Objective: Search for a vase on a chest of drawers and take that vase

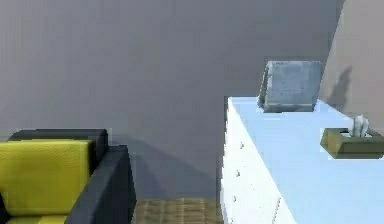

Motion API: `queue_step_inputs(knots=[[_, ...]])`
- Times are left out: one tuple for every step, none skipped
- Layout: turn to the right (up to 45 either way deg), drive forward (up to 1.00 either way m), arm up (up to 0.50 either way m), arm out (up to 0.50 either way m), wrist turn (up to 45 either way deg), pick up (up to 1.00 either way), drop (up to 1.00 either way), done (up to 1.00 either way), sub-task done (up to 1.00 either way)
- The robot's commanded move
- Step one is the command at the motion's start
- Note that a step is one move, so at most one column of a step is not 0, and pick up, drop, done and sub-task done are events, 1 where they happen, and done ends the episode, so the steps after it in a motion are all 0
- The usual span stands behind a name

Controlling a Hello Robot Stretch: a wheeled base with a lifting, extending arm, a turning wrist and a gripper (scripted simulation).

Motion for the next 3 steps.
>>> queue_step_inputs(knots=[[-30.0, 0.0, 0.0, 0.0, 0.0, 0.0, 0.0, 0.0, 0.0], [0.0, 0.0, 0.5, 0.0, 0.0, 0.0, 0.0, 0.0, 0.0], [0.0, 0.0, 0.38, 0.0, 0.0, 0.0, 0.0, 0.0, 0.0]])
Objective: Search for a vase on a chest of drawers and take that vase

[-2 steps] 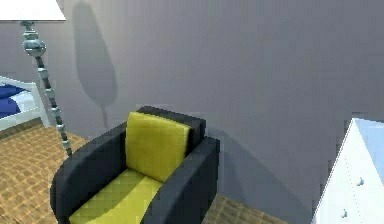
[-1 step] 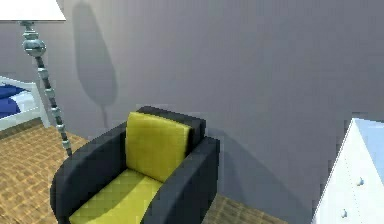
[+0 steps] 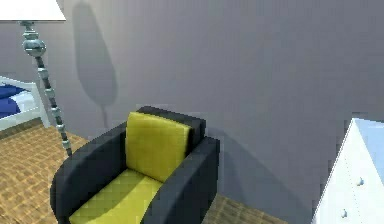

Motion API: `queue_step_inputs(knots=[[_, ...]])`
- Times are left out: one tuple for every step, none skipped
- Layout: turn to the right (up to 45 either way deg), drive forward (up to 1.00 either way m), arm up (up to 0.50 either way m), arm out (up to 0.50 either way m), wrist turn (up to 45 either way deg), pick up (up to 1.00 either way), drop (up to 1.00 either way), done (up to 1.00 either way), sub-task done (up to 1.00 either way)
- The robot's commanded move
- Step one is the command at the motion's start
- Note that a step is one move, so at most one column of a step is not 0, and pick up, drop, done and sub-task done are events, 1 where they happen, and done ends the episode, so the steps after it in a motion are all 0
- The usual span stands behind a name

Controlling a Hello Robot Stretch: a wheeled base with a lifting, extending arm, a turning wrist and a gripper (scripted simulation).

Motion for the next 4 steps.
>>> queue_step_inputs(knots=[[0.0, 0.0, 0.0, 0.48, 0.0, 0.0, 0.0, 0.0, 0.0], [0.0, 0.0, 0.0, 0.0, 45.0, 0.0, 0.0, 0.0, 0.0], [0.0, 0.0, 0.0, 0.0, 45.0, 0.0, 0.0, 0.0, 0.0], [0.0, 0.0, 0.0, 0.0, 45.0, 0.0, 0.0, 0.0, 0.0]])
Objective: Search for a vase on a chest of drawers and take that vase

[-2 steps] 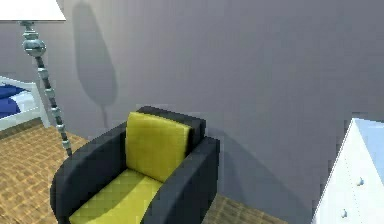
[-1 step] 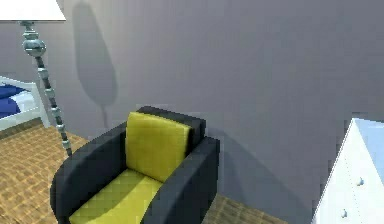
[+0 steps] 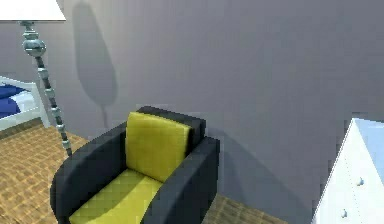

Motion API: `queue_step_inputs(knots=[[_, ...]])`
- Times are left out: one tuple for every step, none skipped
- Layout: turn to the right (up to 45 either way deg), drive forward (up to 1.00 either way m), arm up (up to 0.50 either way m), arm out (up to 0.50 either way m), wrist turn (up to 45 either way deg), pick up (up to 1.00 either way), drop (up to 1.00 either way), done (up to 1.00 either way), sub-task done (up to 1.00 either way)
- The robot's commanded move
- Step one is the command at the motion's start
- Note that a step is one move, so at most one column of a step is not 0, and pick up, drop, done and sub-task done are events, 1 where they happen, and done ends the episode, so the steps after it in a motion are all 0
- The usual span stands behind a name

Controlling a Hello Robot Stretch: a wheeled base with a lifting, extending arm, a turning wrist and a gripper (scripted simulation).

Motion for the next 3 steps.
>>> queue_step_inputs(knots=[[0.0, 0.0, 0.0, 0.0, 6.0, 0.0, 0.0, 0.0, 0.0], [0.0, 0.0, 0.0, 0.0, 0.0, 1.0, 0.0, 0.0, 0.0], [0.0, 0.0, 0.0, 0.0, 0.0, 0.0, 0.0, 1.0, 0.0]])
